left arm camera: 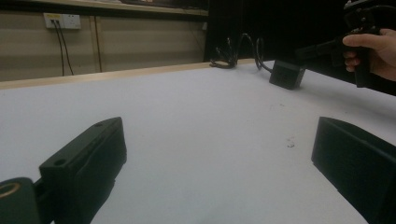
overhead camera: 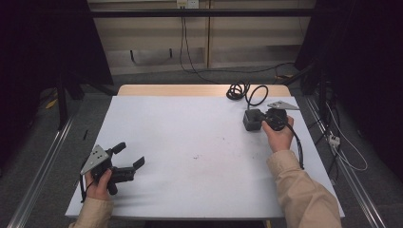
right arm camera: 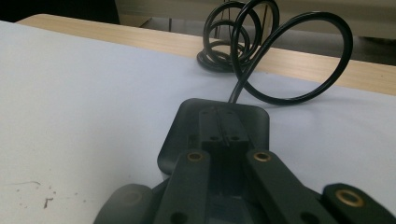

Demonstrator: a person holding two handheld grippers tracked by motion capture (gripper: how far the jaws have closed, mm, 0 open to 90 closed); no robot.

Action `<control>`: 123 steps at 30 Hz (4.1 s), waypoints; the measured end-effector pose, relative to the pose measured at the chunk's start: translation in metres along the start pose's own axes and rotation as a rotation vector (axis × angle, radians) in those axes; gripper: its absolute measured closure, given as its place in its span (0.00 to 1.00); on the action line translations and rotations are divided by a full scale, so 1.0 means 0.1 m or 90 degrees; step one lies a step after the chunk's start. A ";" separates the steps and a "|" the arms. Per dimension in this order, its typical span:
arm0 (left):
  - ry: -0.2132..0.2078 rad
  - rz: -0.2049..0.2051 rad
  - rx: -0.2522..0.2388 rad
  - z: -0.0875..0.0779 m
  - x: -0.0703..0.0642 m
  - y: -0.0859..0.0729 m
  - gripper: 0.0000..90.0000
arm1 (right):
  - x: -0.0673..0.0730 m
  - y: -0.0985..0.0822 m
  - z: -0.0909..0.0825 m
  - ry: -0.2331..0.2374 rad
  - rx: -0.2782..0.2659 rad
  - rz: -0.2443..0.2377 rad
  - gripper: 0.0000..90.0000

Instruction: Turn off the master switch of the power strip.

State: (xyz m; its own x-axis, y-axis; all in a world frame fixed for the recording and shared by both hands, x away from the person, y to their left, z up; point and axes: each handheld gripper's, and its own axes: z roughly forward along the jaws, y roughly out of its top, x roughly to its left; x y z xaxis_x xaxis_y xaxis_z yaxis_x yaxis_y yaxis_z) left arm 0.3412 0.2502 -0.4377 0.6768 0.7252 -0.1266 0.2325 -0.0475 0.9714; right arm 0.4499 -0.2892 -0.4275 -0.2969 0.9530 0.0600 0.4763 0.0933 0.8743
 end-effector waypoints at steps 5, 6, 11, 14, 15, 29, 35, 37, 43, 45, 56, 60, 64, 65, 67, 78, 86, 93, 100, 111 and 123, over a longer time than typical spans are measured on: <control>-0.001 -0.001 0.001 0.00 0.00 0.00 0.03 | 0.00 0.01 -0.01 0.004 -0.003 0.004 0.92; -0.001 -0.001 0.001 0.00 0.00 0.00 0.03 | 0.00 0.01 -0.02 0.005 -0.003 0.005 0.90; -0.002 0.002 0.003 0.00 0.00 0.00 0.03 | 0.02 0.01 -0.02 0.012 -0.001 0.009 0.83; -0.001 0.000 0.001 0.00 0.00 0.00 0.03 | 0.04 0.03 -0.03 0.015 -0.003 0.014 0.76; 0.000 0.000 0.000 -0.01 0.00 0.00 0.03 | 0.05 0.03 -0.03 0.018 -0.004 0.014 0.73; 0.000 0.002 0.003 0.00 0.01 -0.01 0.03 | 0.10 0.04 -0.04 0.022 0.000 0.036 0.38; -0.001 0.000 0.004 0.01 0.01 -0.01 0.03 | 0.15 0.04 -0.08 0.036 0.001 0.040 0.30; 0.000 -0.002 0.001 0.01 0.01 -0.01 0.03 | 0.17 0.05 -0.11 0.041 -0.002 0.033 0.30; 0.000 0.000 0.004 0.01 0.01 -0.01 0.03 | 0.22 0.04 -0.20 0.062 -0.007 0.027 0.25; 0.001 -0.001 0.004 0.01 0.01 -0.01 0.03 | 0.24 0.03 -0.24 0.066 -0.010 0.026 0.23; 0.000 -0.002 0.004 0.01 0.01 -0.01 0.03 | 0.32 -0.06 -0.43 0.100 -0.013 0.014 0.18; 0.000 -0.001 0.005 0.01 0.01 -0.01 0.03 | 0.37 -0.10 -0.50 0.108 -0.020 0.000 0.17; 0.000 -0.001 0.005 0.01 0.01 -0.01 0.03 | 0.41 -0.16 -0.56 0.119 -0.018 -0.008 0.17; 0.000 -0.002 0.004 0.01 0.00 -0.01 0.03 | 0.42 -0.18 -0.57 0.122 -0.017 -0.010 0.16; 0.000 -0.002 0.004 0.01 0.00 -0.01 0.03 | 0.44 -0.21 -0.60 0.126 -0.014 -0.019 0.16; 0.000 -0.001 0.004 0.01 0.00 -0.01 0.03 | 0.48 -0.39 -0.70 0.132 -0.006 -0.026 0.16; 0.001 0.000 0.005 0.01 0.01 -0.01 0.03 | 0.51 -0.49 -0.81 0.143 -0.010 -0.022 0.15; 0.001 0.000 0.006 0.02 0.00 -0.01 0.03 | 0.53 -0.62 -0.89 0.151 -0.009 -0.018 0.15; 0.002 0.000 0.006 0.01 0.01 -0.01 0.03 | 0.51 -0.71 -0.94 0.150 -0.006 -0.021 0.14; 0.002 -0.002 0.006 0.02 0.00 -0.01 0.03 | 0.53 -0.80 -1.01 0.159 0.002 -0.028 0.13; 0.002 -0.001 0.007 0.02 0.01 -0.01 0.03 | 0.55 -0.89 -1.09 0.166 0.011 -0.037 0.13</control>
State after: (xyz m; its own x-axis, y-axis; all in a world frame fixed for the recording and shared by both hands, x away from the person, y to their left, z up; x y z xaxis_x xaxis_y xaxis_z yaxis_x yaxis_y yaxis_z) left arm 0.3428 0.2493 -0.4396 0.6742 0.7276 -0.1272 0.2416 -0.0545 0.9688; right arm 0.3015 -0.2764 -0.4495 -0.5263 0.8398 0.1336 0.4656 0.1531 0.8716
